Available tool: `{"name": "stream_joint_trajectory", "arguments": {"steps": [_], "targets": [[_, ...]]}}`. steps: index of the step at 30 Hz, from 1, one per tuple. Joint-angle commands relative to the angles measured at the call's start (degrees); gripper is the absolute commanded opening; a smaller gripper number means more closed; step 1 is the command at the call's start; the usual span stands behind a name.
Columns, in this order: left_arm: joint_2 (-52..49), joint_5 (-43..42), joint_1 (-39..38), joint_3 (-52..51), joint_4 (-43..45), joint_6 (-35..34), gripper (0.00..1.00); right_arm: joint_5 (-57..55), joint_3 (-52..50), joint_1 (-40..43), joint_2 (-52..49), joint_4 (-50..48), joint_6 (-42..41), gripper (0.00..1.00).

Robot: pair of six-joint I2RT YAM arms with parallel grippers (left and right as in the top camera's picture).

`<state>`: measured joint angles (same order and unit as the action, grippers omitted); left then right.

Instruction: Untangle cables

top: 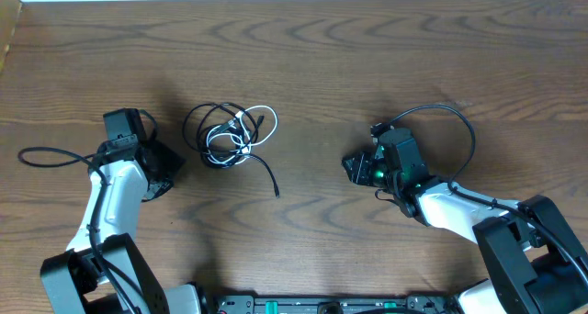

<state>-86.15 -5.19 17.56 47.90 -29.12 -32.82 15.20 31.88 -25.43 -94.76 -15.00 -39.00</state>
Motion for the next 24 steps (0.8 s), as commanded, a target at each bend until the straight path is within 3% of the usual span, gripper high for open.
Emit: {"name": "stream_joint_trajectory", "arguments": {"steps": [1,6,13,21,24], "targets": [[-0.07,-0.72,-0.02,-0.74,1.44,-1.20,0.52,-2.21,-0.72,-0.50,-0.76,1.27,-0.11,0.39],[-1.55,-2.29,-1.14,-1.95,2.47,-3.10,0.52,-2.19,-0.72,-0.50,-0.76,1.29,-0.13,0.38],[-9.75,-2.34,-10.64,-1.95,10.64,-3.10,0.52,-2.19,-0.72,-0.50,-0.76,1.29,-0.13,0.38],[-11.91,-2.34,-17.16,-1.95,16.46,-3.08,0.53,-2.19,-0.72,-0.50,-0.76,1.29,-0.13,0.38],[-11.91,-7.23,-17.42,-1.95,18.73,-1.57,0.53,-2.19,-0.72,-0.50,-0.76,1.29,-0.13,0.38]]}}
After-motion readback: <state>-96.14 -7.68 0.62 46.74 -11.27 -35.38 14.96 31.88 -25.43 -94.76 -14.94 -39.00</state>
